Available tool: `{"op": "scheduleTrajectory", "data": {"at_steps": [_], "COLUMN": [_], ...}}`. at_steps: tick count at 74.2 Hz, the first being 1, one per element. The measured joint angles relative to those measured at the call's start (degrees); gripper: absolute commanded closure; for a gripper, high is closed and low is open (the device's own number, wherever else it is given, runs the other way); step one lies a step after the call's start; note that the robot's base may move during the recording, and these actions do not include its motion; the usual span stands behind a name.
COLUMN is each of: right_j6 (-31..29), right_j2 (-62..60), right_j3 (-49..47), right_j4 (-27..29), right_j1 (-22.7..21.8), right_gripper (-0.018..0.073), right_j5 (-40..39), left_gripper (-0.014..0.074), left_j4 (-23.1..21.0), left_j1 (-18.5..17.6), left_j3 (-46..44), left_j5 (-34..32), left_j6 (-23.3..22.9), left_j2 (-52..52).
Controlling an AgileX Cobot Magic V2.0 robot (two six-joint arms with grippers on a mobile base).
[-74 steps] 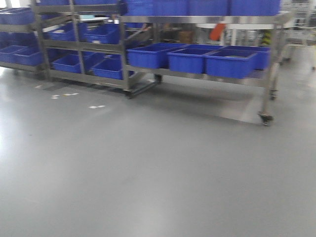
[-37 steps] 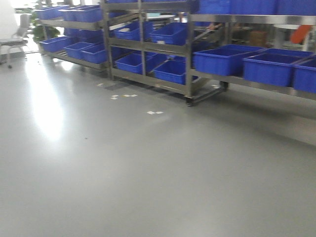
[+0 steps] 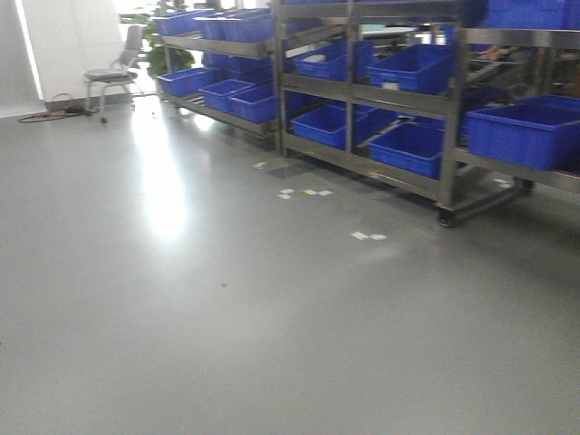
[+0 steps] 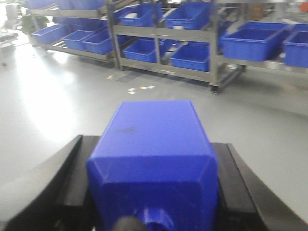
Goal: Pick and sort blue part to right shelf
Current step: 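Drive the base away from the table toward the bin rack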
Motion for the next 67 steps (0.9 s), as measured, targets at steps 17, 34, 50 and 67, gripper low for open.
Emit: {"op": "scheduleTrajectory", "data": {"at_steps": [17, 34, 50, 67], "right_j6": [0.0, 0.0, 0.0, 0.0], "right_j2": [0.0, 0.0, 0.0, 0.0], "right_j3": [0.0, 0.0, 0.0, 0.0], "right_j4": [0.0, 0.0, 0.0, 0.0], "right_j1": [0.0, 0.0, 0.0, 0.0], "right_gripper": [0.027, 0.027, 0.027, 0.027], "right_j5": [0.0, 0.0, 0.0, 0.0], "left_gripper": [0.0261, 0.0261, 0.0261, 0.0261], "left_j4": [0.0, 0.0, 0.0, 0.0], "left_j1": [0.0, 0.0, 0.0, 0.0], "left_j3": [0.0, 0.0, 0.0, 0.0], "left_j5": [0.0, 0.0, 0.0, 0.0], "left_j6": [0.0, 0.0, 0.0, 0.0], "left_j2": [0.0, 0.0, 0.0, 0.0]}}
